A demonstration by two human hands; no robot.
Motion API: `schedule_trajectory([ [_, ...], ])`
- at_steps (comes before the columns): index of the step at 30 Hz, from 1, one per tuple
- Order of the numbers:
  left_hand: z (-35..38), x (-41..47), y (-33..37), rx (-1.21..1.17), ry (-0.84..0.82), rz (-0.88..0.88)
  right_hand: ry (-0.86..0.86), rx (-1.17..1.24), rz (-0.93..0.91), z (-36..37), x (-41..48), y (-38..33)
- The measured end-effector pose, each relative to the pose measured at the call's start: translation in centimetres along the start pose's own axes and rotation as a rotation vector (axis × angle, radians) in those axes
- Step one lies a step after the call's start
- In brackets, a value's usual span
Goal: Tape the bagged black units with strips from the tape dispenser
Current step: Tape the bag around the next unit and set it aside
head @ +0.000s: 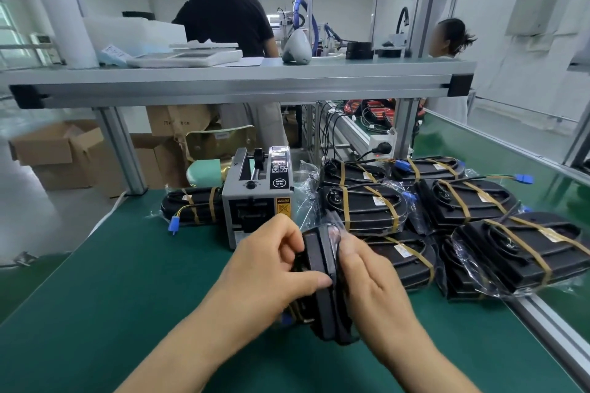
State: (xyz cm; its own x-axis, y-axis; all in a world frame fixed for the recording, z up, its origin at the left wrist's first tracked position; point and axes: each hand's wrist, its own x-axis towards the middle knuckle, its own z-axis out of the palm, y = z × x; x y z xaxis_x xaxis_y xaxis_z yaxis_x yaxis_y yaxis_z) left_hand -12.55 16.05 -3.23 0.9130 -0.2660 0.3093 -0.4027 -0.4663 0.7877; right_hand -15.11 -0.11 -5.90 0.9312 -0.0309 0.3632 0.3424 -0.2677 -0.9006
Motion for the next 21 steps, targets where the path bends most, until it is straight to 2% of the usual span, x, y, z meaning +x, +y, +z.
schedule_trajectory([
  [3, 0.7, -0.7, -1.4, 0.071, 0.005, 0.126, 0.049, 0.160, -0.010, 1.0, -1.4, 2.4],
  [5, 1.5, -1.7, -2.9, 0.102, 0.019, 0.166, 0.067, 0.183, -0.002, 1.5, -2.4, 3.3],
  [9, 3.1, -3.7, -5.4, 0.136, 0.072, 0.208, 0.122, 0.132, 0.053, 2.5, -3.8, 4.5],
  [13, 4.0, -4.4, -5.8, 0.160, 0.072, 0.263, 0.201, -0.051, 0.034, 3.9, -4.5, 3.8],
  [18, 3.8, -4.3, -6.2, 0.196, 0.064, 0.274, 0.264, 0.231, 0.257, 3.3, -3.9, 3.3],
  [21, 3.5, -4.4, -6.6, 0.213, 0.048, 0.272, 0.232, 0.295, 0.316, 3.2, -4.4, 3.1],
])
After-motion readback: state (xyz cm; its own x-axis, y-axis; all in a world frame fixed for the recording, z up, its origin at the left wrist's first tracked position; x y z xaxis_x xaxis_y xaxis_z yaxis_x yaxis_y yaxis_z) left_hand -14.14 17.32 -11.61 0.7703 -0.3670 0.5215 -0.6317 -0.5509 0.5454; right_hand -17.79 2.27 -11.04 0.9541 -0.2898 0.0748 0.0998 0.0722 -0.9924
